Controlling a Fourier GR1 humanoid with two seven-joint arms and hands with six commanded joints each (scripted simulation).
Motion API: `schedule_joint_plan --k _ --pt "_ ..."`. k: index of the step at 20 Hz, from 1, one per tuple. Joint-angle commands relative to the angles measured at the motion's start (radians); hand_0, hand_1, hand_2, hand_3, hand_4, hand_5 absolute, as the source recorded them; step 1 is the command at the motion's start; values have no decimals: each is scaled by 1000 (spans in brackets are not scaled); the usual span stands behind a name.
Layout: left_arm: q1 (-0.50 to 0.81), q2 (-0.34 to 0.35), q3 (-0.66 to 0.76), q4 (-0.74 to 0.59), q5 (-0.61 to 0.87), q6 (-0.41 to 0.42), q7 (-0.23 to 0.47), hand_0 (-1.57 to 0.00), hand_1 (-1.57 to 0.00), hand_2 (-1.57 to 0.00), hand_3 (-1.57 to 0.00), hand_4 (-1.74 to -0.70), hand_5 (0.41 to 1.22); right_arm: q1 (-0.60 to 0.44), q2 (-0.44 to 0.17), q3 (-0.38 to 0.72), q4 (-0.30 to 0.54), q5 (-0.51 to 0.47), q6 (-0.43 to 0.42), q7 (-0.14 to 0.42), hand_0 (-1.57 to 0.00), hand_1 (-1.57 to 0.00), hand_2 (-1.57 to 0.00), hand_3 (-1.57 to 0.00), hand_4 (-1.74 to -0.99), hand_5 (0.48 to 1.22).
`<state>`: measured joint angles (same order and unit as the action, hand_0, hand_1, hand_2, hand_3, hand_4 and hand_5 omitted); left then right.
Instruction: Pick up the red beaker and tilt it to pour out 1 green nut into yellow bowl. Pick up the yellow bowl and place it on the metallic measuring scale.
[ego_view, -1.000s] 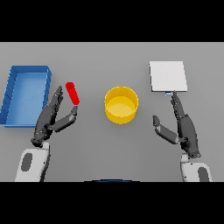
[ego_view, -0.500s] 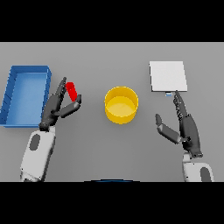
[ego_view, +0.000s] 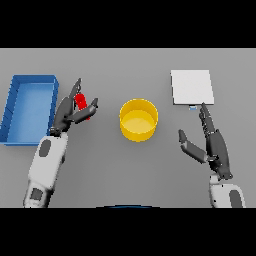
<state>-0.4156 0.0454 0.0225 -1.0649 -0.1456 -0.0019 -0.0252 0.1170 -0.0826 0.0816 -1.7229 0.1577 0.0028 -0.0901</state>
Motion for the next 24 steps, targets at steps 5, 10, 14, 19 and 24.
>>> schedule_joint_plan --k 5,10,14,19,24 --pt "-34 -16 18 58 10 7 -63 1 1 -30 -3 -1389 752 -2 1 6 -3 13 -6 4 1 1 1 1 -1295 683" --pt "-67 -44 38 114 -7 84 -70 -859 -875 -886 -879 -1439 1003 -6 3 8 1 14 -6 2 1 1 1 1 -1283 683" --pt "-85 -57 43 134 -33 98 -93 -1279 -1286 -1290 -1288 -1447 1132 -12 6 10 7 14 -3 -1 1 1 1 1 -1293 682" --pt "-88 -51 47 119 -5 113 -141 -1475 -1478 -1479 -1478 -1645 1112 -21 5 16 18 24 -2 -22 1 1 1 1 -1281 676" --pt "-81 -23 4 16 -11 141 -140 -1540 -1540 -1541 -1541 -1709 1097 -3 6 24 10 43 -9 -39 1 1 1 1 -1255 672"
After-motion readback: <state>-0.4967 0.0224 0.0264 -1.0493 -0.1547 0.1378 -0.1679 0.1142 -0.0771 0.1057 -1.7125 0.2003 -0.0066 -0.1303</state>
